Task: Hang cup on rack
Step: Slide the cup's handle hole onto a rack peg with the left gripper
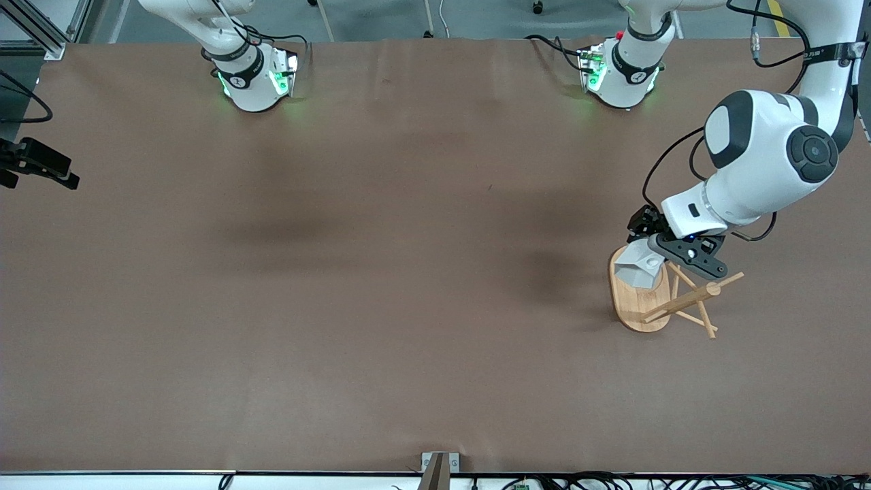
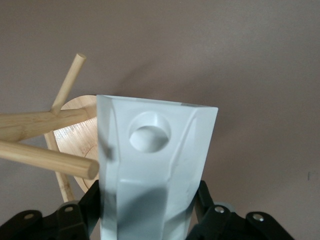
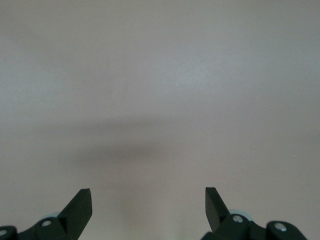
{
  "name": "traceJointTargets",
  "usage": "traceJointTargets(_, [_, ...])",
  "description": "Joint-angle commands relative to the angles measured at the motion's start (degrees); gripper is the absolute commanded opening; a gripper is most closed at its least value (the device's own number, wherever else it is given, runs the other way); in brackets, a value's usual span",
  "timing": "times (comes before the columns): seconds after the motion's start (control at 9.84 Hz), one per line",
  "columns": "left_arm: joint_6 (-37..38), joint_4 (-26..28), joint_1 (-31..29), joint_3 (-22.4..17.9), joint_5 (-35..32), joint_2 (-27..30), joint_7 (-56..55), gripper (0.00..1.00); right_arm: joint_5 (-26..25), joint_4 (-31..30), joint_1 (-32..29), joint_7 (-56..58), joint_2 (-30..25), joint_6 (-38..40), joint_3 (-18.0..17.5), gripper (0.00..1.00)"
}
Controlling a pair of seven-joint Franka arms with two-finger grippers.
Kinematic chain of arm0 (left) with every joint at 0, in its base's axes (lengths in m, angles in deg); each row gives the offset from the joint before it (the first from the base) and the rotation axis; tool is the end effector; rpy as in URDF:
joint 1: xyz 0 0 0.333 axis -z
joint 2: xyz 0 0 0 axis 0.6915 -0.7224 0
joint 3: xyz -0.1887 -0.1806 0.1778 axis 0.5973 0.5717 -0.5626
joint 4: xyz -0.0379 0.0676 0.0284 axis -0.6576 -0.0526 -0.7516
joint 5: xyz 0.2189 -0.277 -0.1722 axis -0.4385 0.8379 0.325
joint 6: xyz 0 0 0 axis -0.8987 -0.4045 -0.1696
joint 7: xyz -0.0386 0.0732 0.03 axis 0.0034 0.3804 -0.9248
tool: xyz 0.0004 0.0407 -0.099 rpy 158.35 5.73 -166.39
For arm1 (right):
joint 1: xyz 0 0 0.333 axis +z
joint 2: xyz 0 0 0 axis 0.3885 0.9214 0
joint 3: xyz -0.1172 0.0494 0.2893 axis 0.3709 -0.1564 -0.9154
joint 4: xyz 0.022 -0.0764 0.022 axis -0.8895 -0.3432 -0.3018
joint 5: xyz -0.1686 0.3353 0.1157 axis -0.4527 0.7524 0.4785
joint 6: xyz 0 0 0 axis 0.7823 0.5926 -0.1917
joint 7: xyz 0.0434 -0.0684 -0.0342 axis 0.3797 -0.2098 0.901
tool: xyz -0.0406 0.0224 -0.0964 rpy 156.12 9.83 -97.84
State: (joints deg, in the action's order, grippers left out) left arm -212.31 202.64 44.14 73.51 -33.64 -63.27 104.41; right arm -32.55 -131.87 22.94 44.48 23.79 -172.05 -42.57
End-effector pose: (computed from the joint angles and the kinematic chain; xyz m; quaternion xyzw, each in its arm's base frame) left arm 0.5756 -0.0906 0.3972 0.9645 -0.2535 0.0212 0.0704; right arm 0.5484 -0.0565 0.6354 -0.9998 0.0178 0.0035 0.0017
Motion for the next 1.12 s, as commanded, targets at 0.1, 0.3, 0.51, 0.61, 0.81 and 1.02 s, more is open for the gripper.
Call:
traceJointTargets(0.1, [-0.9, -0.3, -0.1, -1.9, 0.9, -2.0, 4.0, 0.00, -1.0, -0.6, 0.4, -1.1, -1.0, -0.1, 0.3, 1.00])
traceJointTargets(0.3, [-0.9, -0.3, -0.2, -2.7, 0.9, -2.1, 4.6, 0.00, -1.0, -0.6, 0.3, -1.1, -1.0, -0.2, 0.3, 1.00])
traceJointTargets(0.51, [-1.0, -0.8, -0.2, -4.3, 1.1, -2.3, 6.6, 0.00, -1.0, -0.6, 0.3, -1.1, -1.0, -0.1, 0.3, 1.00])
traceJointTargets(0.61, [-1.0, -0.8, -0.2, -4.7, 3.6, -2.8, 8.8, 0.00, -1.0, -0.6, 0.3, -1.1, -1.0, -0.1, 0.3, 1.00])
traceJointTargets(0.81, [-1.2, -0.8, -0.1, -4.8, 5.7, -3.5, 11.1, 0.01, -1.0, -0.6, 0.4, -1.1, -1.0, 0.0, 0.6, 1.00])
traceJointTargets(1.02, [-1.8, -0.8, -0.2, -5.0, 5.5, -4.0, 11.3, 0.06, -1.0, -0.6, 0.3, -1.1, -0.9, -0.2, 0.6, 1.00])
